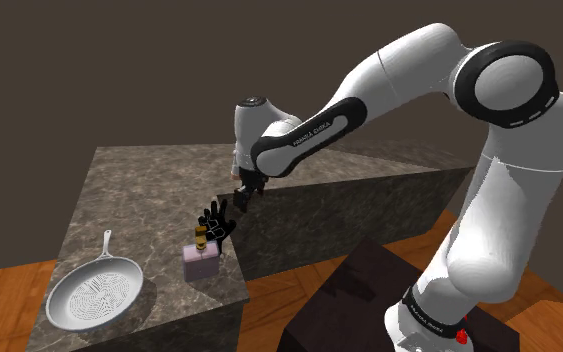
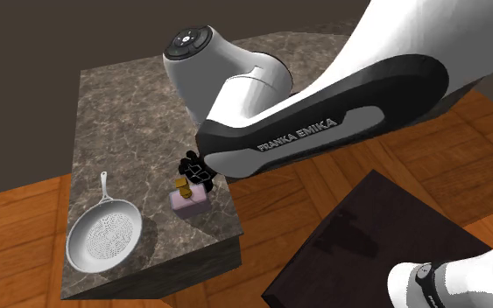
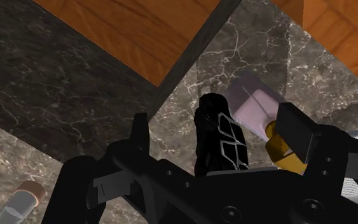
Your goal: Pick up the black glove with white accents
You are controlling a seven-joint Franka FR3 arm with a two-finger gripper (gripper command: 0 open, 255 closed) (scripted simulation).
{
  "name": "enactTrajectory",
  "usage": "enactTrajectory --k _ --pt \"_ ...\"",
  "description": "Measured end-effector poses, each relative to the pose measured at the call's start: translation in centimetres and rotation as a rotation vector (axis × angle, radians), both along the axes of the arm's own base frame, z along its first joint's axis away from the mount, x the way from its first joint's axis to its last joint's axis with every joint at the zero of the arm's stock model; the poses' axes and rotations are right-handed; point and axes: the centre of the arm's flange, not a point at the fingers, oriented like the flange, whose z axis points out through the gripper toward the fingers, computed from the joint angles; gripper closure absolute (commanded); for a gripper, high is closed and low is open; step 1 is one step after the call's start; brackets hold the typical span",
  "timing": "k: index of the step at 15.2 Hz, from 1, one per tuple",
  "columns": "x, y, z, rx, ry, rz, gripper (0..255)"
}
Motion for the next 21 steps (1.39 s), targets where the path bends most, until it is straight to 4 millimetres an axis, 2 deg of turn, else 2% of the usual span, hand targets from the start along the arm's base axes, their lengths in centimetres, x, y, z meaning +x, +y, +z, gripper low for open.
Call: enactTrajectory --k 8,16,17,21 --pt "5.8 2.1 -8.6 -0.055 -0.01 0.039 0" --pt "6.5 2.5 -13.1 -0.062 -0.01 0.044 0" --pt "6.4 2.5 -13.4 -0.062 -0.01 0.044 255" --pt "6.4 2.6 -13.5 -0.062 -0.012 0.044 255"
